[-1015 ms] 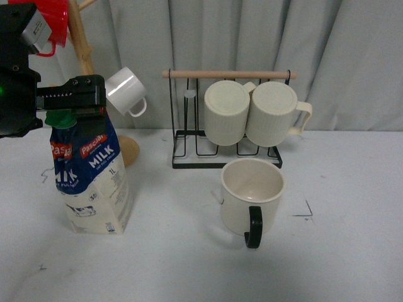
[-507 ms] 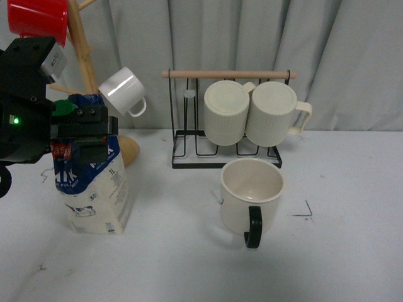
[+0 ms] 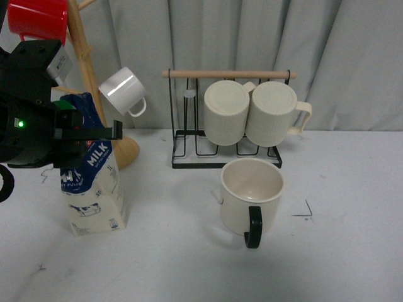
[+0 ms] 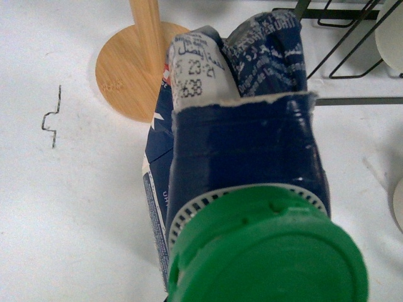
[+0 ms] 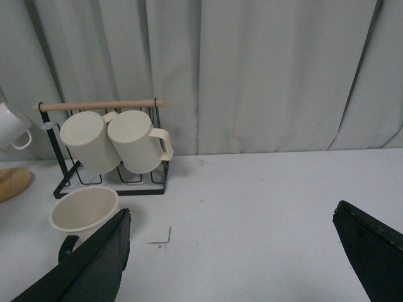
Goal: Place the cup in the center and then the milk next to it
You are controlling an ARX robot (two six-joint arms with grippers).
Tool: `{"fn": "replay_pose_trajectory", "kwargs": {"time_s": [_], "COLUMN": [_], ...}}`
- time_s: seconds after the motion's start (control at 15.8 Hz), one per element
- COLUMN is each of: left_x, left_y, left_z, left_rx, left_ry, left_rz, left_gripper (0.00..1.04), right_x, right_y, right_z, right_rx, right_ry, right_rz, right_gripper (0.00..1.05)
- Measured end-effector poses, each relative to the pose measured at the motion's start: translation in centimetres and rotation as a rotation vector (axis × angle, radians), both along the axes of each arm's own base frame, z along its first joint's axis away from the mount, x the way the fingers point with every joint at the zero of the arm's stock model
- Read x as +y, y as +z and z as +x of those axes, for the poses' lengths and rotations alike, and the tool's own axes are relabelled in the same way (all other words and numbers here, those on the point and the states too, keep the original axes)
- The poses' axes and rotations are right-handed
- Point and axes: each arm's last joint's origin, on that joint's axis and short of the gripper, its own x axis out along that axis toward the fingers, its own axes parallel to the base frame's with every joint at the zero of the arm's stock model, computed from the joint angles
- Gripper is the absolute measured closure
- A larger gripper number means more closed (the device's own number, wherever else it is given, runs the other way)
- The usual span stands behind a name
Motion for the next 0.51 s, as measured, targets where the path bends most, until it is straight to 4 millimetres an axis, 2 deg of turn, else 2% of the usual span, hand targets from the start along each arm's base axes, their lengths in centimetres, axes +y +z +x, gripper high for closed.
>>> {"fn": "replay_pose_trajectory", "kwargs": {"time_s": [0.25, 0.51], "left_x": [-0.5, -2.9], "left_y": [0.5, 1.8], "left_z": [-0.4, -0.4], "left_rx": [0.013, -0.001], "left_ry": [-0.009, -0.068], "left_rz": [0.010, 0.018], "left_gripper": [1.00, 1.00], "right_x": [0.0, 0.0], "right_y": [0.0, 0.0], "right_z": [0.0, 0.0], "right_rx": [0.000, 0.000], "right_ry": [0.000, 0.000], "right_rz": [0.000, 0.000], "right_gripper": [0.06, 0.06]}}
